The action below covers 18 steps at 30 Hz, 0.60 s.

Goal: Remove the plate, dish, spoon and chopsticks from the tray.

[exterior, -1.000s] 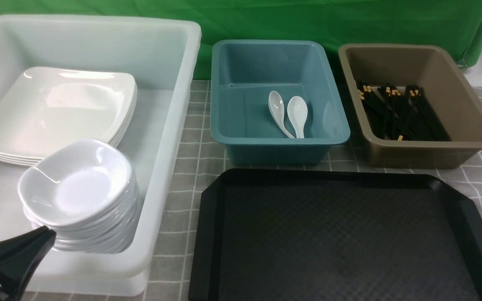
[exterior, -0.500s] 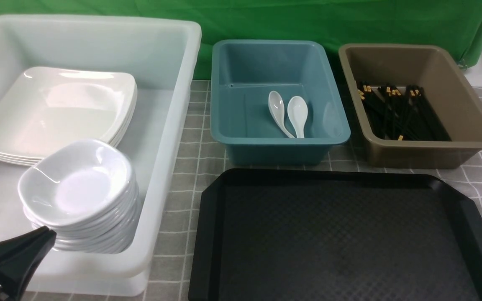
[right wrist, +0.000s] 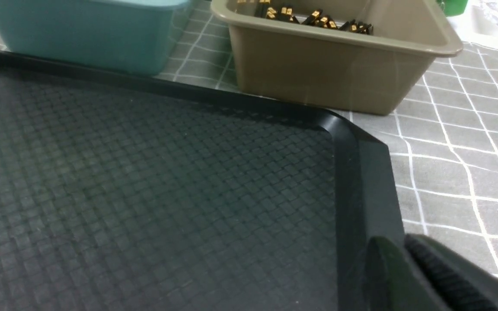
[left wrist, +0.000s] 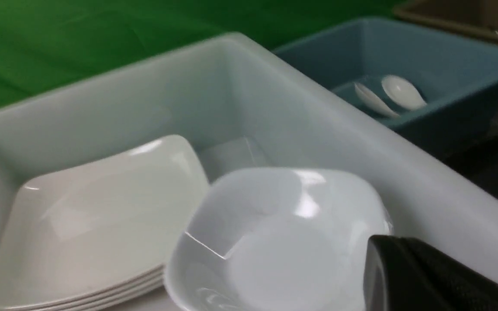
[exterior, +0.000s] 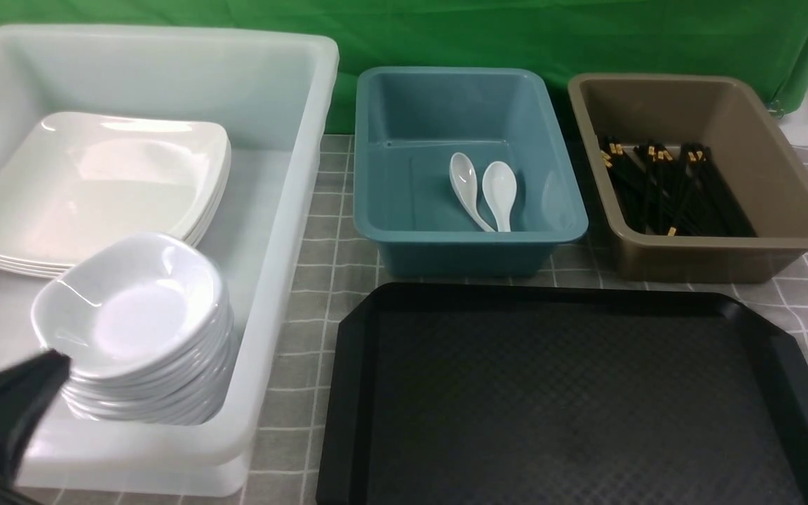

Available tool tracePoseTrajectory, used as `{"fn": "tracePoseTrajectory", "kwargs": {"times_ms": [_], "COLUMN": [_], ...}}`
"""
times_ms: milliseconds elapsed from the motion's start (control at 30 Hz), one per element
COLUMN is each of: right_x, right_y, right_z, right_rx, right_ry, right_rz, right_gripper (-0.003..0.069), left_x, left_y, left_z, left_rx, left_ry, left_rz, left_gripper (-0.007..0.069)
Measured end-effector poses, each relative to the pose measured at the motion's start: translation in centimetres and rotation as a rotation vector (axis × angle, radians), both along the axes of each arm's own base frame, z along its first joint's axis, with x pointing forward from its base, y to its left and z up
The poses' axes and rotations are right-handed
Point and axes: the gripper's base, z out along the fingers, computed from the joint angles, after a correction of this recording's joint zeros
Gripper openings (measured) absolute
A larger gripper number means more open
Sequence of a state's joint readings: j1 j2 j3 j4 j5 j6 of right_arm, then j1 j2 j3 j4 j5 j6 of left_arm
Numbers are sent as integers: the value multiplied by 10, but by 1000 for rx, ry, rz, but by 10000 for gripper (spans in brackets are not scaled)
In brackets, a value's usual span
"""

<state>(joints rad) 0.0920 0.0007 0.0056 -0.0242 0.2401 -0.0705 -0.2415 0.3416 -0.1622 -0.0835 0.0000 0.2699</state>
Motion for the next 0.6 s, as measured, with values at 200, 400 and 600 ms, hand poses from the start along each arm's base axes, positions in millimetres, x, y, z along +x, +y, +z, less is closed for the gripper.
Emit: {"fn": "tracePoseTrajectory", "kwargs": {"times_ms": [200,400,600], "right_x": [0,0,0], "right_y": [0,0,0], "right_z": [0,0,0], "right_rx": [0,0,0], "right_ry": [0,0,-2], "right_rz": [0,0,-1], "right_gripper": [86,96,117], "left_x": [-18,-30,-31], "left_y": [16,24,25], "left_z": [-6,-48,-52], "left_rx": [-104,-223,-229], "left_ry": [-126,15,54], "left_rz": [170,320,340], "left_gripper": [8,8,8]}}
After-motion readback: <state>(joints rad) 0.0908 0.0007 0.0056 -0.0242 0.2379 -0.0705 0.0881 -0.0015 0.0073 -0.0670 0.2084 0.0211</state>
